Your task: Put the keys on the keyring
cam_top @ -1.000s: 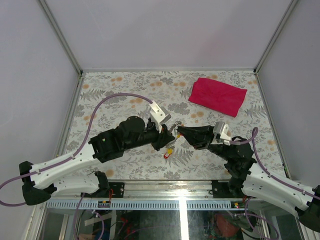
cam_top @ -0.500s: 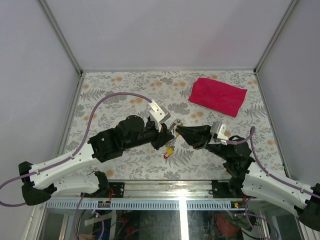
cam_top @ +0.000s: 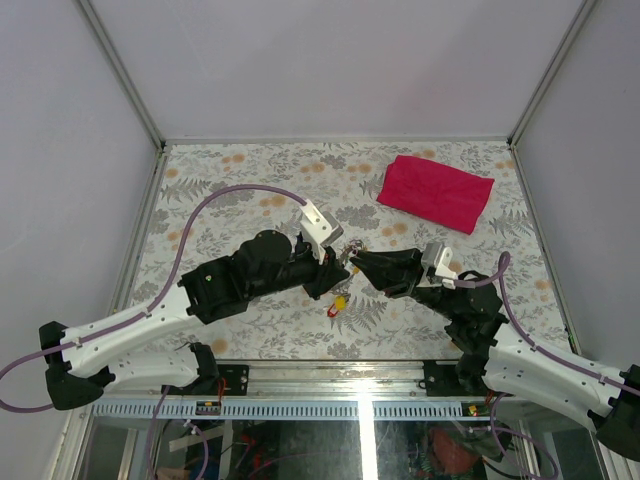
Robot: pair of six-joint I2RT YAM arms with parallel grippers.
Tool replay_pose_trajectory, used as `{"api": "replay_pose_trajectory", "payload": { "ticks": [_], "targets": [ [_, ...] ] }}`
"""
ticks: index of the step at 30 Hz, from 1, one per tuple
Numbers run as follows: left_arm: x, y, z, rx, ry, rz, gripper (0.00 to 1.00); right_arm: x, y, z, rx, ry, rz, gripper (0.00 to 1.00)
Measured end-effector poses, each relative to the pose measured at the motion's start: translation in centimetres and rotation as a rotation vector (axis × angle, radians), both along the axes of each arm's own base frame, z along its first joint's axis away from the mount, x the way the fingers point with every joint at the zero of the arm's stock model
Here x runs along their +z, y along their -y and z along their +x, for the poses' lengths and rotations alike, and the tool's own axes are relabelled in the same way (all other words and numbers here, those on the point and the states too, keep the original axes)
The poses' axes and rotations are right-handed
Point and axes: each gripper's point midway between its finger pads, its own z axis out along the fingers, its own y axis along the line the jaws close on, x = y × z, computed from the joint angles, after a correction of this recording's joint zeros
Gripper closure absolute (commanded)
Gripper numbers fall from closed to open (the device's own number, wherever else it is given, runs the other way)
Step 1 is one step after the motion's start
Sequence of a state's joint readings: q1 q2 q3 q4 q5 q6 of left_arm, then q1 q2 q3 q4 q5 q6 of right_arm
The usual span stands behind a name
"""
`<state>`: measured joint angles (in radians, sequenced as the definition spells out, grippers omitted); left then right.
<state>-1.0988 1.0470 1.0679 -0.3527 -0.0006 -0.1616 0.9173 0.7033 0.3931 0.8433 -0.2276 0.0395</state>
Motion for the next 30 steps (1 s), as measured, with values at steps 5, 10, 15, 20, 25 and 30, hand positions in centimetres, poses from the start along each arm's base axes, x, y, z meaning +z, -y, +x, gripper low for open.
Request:
{"api": "replay_pose_trajectory", "payload": {
  "ticks": [5,10,15,20,25,30],
  "targets": [
    [-0.04,0.02,0.01,0.000,-0.001,0.001,1.00,0.18,0.02,-0.06,0.003,-0.002,0.009,0.75],
    [-0.05,0.01,0.02,0.001,-0.001,0.001,1.00,0.11,-0.03,-0.05,0.006,-0.010,0.010,0.75],
    [-0.05,0.01,0.02,0.001,-0.001,0.001,1.00,0.08,-0.05,-0.09,0.010,-0.018,0.012,0.68],
    [-0.17,0.07,0.05,0.001,-0.003,0.005,1.00,0.05,-0.08,-0.14,0.016,-0.029,0.016,0.65],
    [-0.26,0.08,0.06,0.001,-0.004,0.007,1.00,0.05,-0.12,-0.20,0.023,-0.043,0.022,0.82],
    [-0.31,0.06,0.05,0.001,-0.005,0.009,1.00,-0.15,-0.24,-0.14,0.026,-0.058,0.020,0.99]
  ]
}}
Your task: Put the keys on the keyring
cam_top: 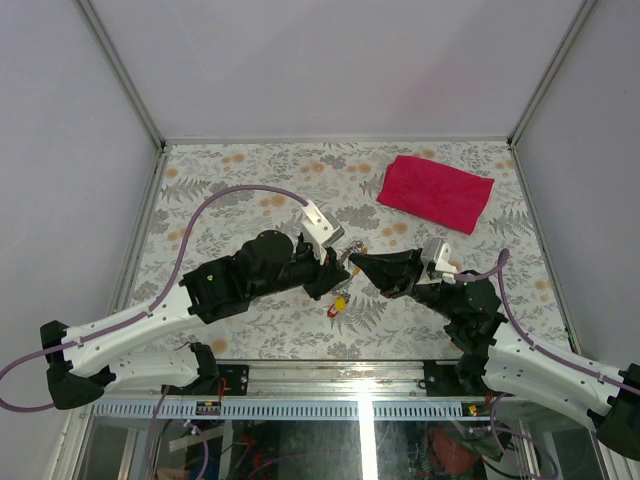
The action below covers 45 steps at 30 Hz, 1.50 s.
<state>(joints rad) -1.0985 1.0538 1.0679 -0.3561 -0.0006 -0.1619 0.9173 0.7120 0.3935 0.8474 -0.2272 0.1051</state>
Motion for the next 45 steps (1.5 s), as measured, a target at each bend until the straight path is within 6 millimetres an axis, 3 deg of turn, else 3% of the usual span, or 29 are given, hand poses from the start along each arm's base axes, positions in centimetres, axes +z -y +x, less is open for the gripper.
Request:
{"api": "replay_pose_trajectory", "payload": {
  "ticks": [18,29,32,39,45],
  "targets": [
    [-0.1,0.0,0.1,0.003,0.000,0.003,0.96,0.4,-0.6,0.7,-0.004,-0.006,0.041,1.00],
    [2.2,0.0,0.3,0.007,0.033,-0.063,0.68,2.3,-0.4,0.9,-0.013,0.054,0.152,1.00],
    [4.1,-0.3,-0.1,0.000,0.062,-0.122,0.64,2.8,-0.2,0.5,-0.003,0.078,0.177,1.00],
    [10.7,-2.7,-2.0,-0.044,0.172,-0.327,0.63,4.5,0.3,-1.3,0.057,0.153,0.213,1.00],
    [14.8,-3.7,-4.0,-0.126,0.271,-0.454,0.75,5.6,0.6,-3.6,0.145,0.209,0.237,1.00]
  ]
}}
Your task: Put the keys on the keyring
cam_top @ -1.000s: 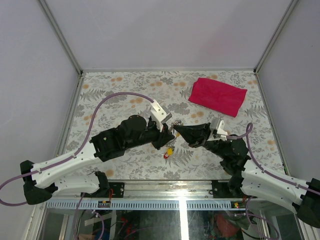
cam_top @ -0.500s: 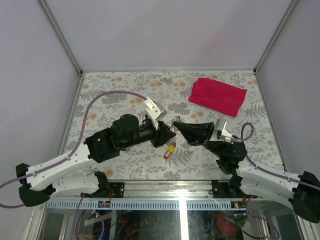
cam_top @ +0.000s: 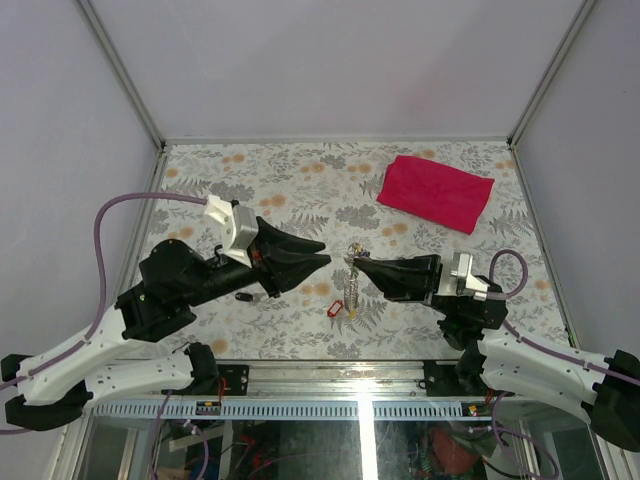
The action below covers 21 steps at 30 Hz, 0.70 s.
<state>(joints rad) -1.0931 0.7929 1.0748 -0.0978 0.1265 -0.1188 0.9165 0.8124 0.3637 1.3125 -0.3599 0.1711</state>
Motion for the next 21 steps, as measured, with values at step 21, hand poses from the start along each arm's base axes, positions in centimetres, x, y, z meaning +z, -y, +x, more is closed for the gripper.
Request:
{"api": "replay_pose_trajectory", "payload": {
  "ticks": [21],
  "targets": [
    [-0.2,3.6,-2.8,-0.248,0.084,0.026,0.80,3.4,0.5,-3.1,0.178,0.036,0.081,1.00]
  ]
}}
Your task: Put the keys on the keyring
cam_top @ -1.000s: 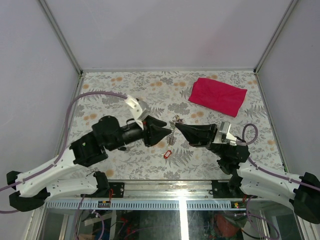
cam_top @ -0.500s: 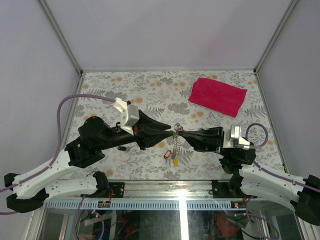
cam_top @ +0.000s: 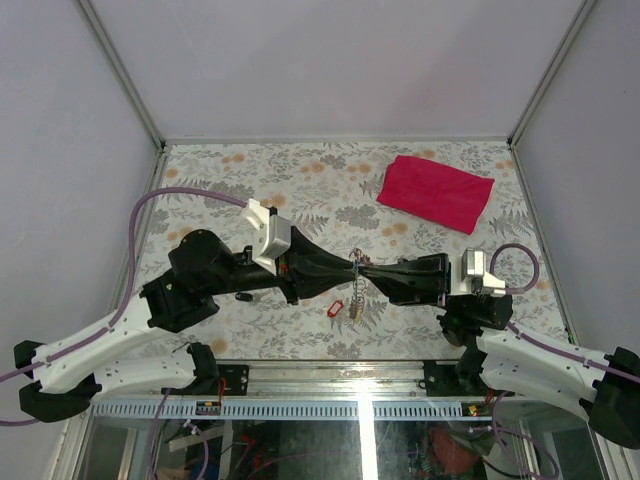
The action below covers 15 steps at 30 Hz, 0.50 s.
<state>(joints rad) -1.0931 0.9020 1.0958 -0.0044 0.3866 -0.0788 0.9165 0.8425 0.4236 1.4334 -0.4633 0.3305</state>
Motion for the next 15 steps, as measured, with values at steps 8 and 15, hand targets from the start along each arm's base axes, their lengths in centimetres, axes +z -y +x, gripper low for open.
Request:
{"api": "replay_pose_trajectory", "payload": {
  "ticks": [8,15],
  "targets": [
    [0.44,-0.11,-0.09,-0.002,0.010,-0.015,0.80,-0.01,-0.01,-0.06,0.003,0.001,-0.001,1.00],
    [0.26,0.10,0.01,-0.002,0.008,-0.010,0.83,-0.10,-0.10,-0.24,0.012,0.007,-0.009,1.00]
  ]
}}
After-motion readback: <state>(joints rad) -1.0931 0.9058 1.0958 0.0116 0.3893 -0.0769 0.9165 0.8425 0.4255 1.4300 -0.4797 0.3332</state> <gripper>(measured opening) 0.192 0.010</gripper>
